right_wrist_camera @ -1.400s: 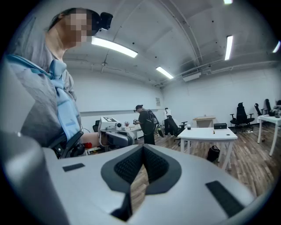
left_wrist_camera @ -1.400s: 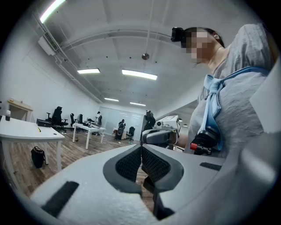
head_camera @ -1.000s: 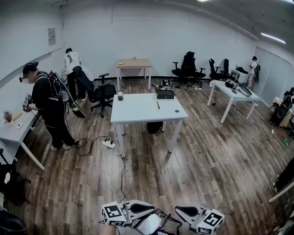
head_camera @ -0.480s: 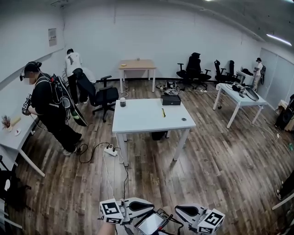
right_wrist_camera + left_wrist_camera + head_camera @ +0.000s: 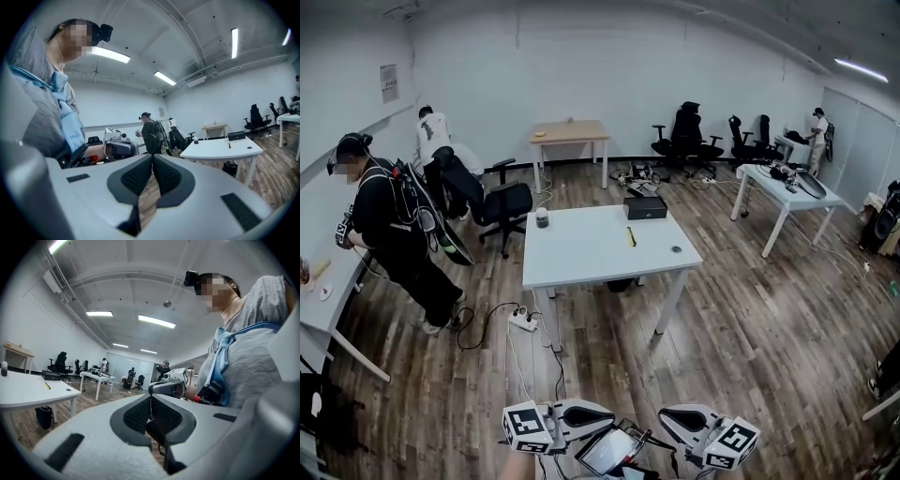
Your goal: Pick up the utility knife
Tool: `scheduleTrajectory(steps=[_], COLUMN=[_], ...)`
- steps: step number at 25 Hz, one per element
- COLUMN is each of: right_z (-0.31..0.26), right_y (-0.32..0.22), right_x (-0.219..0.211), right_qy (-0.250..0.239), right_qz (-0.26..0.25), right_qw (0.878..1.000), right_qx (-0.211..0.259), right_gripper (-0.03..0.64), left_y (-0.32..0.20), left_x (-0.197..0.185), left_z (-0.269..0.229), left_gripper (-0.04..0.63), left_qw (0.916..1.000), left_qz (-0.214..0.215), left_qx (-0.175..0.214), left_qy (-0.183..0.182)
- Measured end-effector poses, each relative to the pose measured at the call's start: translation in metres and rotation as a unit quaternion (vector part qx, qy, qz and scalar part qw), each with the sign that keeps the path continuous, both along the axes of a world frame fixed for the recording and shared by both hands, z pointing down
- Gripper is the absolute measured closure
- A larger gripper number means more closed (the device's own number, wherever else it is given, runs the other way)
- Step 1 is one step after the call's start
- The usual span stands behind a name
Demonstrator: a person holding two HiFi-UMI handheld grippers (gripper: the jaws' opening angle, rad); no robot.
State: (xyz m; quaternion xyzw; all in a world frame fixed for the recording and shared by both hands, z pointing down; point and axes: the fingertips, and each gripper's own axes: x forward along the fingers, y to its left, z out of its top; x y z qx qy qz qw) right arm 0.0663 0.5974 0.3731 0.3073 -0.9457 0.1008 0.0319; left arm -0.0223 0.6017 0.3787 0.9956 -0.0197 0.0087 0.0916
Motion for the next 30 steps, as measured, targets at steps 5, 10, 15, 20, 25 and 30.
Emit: scheduleTrajectory(steps=[5,10,15,20,25,30], right_z=[-0.005,-0.006,-0.006,-0.001,0.001,-0.002], right_y=[-0.019,-0.023,-0.035,-0.069,-0.106,-0.146], right_x=[0.001,0.003,0.008,0.012,0.024,0.041], right_qy=[-0.013,-0.039,-0.040,-0.027,-0.021,-0.026], right_qz=[0.016,0.023,0.028,0.023,0.016,0.013], right_qw=[1.000,0.999,0.999,0.999,1.000,0.999], right_qx=[0.002,-0.011,-0.017,-0.013,-0.012,-0.014], right_gripper=[0.588,0.588,0.588,0.588,0.588,0.588], left_y=[-0.016,-0.023,-0.029,-0.055,-0.092,-0.132], left_x=[-0.003,-0.002,0.001,-0.001,0.008,0.027], left_z=[0.001,-0.001,0.000,-0.001,-0.003,-0.007], left_gripper=[0.577,0.577,0.577,0.578,0.577,0.577], left_qw=[1.0000,0.9997,0.9997,0.9995,0.9989,0.9987], left_qz=[0.005,0.009,0.012,-0.017,-0.037,-0.036], left_qx=[0.001,-0.011,-0.015,-0.020,-0.022,-0.028], left_qy=[0.004,0.018,0.018,0.018,0.018,0.023])
